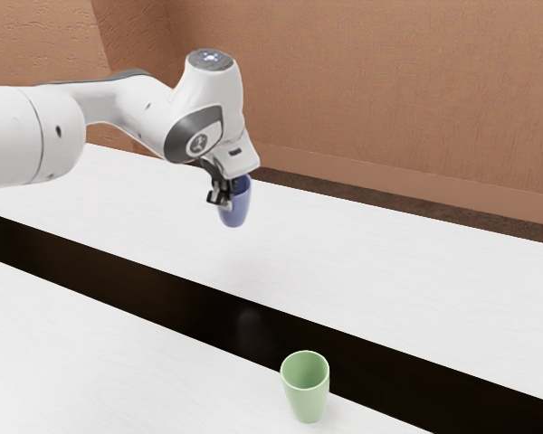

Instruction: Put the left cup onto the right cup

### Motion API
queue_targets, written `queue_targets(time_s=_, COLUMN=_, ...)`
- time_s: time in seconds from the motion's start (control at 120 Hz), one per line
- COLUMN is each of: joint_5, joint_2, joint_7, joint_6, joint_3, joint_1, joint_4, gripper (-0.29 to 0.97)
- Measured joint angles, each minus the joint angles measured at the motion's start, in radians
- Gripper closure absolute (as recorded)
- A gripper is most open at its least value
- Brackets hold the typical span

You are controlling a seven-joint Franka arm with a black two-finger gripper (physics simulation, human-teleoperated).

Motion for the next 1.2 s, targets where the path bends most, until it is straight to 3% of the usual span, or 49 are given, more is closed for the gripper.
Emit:
queue_targets(time_s=0.533, joint_5=-0.01, joint_2=0.04, joint_7=-0.066, joint_6=0.018, joint_3=-0.002, joint_1=-0.094, joint_4=0.043, gripper=0.79)
queue_targets(time_s=0.867, joint_5=-0.019, joint_2=0.027, joint_7=-0.115, joint_6=-0.101, joint_3=-0.007, joint_1=-0.138, joint_4=0.095, gripper=0.79)
queue_targets(time_s=1.2, joint_5=-0.022, joint_2=0.025, joint_7=-0.164, joint_6=-0.137, joint_3=-0.032, joint_1=-0.172, joint_4=0.085, gripper=0.79)
